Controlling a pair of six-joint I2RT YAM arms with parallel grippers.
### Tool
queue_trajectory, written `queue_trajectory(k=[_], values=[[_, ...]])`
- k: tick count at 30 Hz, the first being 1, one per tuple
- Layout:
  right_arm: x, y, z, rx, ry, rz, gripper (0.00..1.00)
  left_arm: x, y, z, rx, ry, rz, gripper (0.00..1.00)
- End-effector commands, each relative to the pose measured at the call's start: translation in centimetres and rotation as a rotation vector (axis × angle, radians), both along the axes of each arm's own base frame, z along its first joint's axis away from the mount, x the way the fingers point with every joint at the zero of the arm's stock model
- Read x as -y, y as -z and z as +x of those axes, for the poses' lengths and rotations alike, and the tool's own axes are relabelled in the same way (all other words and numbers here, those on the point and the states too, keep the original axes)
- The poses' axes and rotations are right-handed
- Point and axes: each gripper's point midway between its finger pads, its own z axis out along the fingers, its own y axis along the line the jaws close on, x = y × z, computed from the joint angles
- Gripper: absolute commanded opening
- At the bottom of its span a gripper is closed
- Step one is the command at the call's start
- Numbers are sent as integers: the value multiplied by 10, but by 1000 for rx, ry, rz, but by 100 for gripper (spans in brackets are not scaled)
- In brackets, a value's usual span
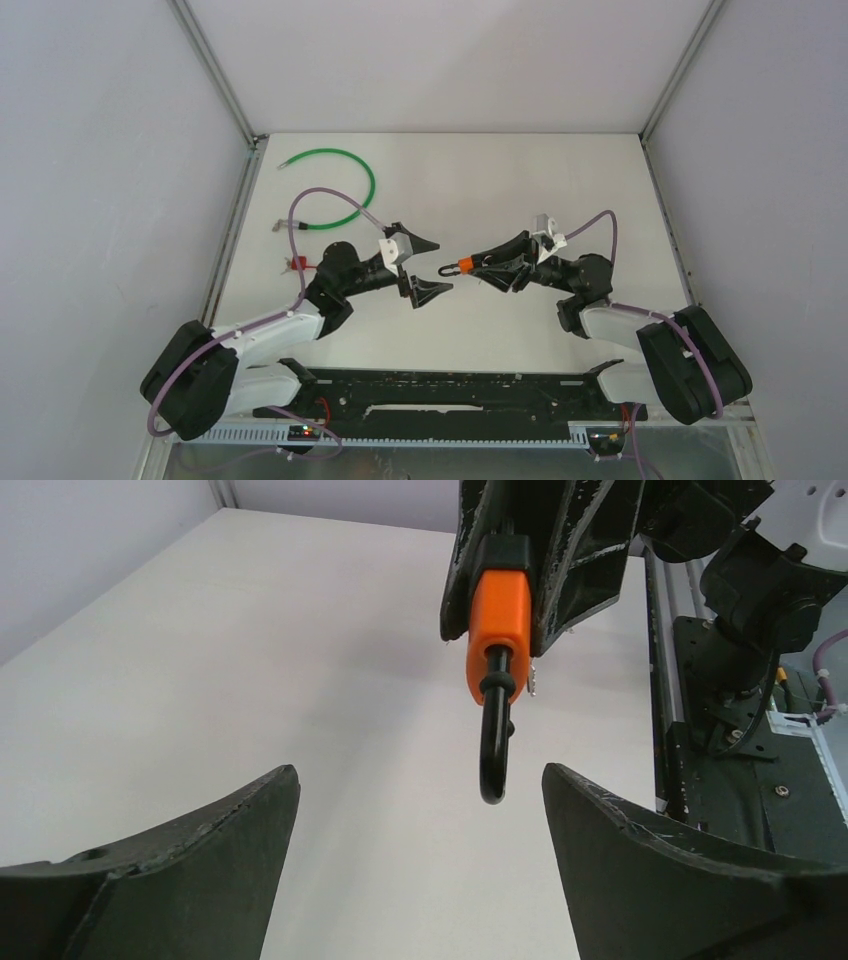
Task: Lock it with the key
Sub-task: Lock the lock.
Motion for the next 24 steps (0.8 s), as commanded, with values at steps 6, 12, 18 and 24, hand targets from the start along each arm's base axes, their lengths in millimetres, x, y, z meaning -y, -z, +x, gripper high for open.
queue_trajectory(k=[6,12,18,24], values=[[0,-20,9,88,20,40,0,1,-21,-6,89,33,-28,79],[0,-18,11,84,23,37,0,1,-22,-7,92,38,-25,70],[-2,-14,11,77,13,28,0,3,-21,-8,88,53,-17,64],[-3,-13,11,78,7,25,0,4,-20,-8,84,60,-7,54]])
